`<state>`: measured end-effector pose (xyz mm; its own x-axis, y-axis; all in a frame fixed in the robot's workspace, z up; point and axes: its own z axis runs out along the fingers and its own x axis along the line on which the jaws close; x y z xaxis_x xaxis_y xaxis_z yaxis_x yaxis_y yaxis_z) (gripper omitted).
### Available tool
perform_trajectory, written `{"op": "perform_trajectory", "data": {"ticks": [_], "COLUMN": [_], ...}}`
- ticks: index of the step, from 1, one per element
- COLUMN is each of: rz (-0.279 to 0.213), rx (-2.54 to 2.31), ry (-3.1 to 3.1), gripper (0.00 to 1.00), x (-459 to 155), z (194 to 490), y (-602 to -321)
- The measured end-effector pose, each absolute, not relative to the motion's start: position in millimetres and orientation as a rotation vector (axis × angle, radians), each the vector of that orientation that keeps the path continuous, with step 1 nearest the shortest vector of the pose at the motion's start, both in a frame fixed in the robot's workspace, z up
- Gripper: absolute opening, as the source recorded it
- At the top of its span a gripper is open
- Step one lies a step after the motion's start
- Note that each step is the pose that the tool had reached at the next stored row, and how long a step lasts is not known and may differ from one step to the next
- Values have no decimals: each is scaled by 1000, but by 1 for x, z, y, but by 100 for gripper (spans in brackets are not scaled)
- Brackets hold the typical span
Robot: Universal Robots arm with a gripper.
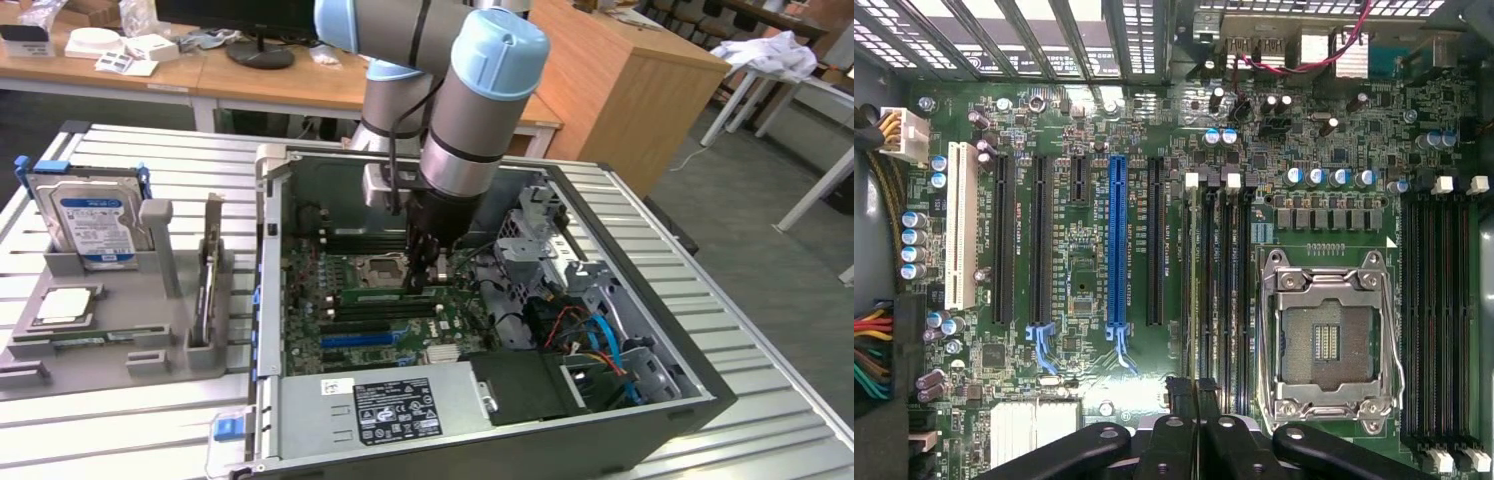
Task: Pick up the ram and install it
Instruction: 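Insert the ram into the slot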
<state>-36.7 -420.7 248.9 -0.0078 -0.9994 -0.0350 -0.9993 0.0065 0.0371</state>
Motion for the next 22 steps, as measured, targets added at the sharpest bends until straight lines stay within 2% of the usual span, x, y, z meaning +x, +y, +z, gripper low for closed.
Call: {"op": "perform_trajectory", "data": {"ticks": [22], "rz": [-79], "rx": [2212], "ry": [-2228], "gripper": [11], "x": [-39], "z": [246], "y": [-421]}}
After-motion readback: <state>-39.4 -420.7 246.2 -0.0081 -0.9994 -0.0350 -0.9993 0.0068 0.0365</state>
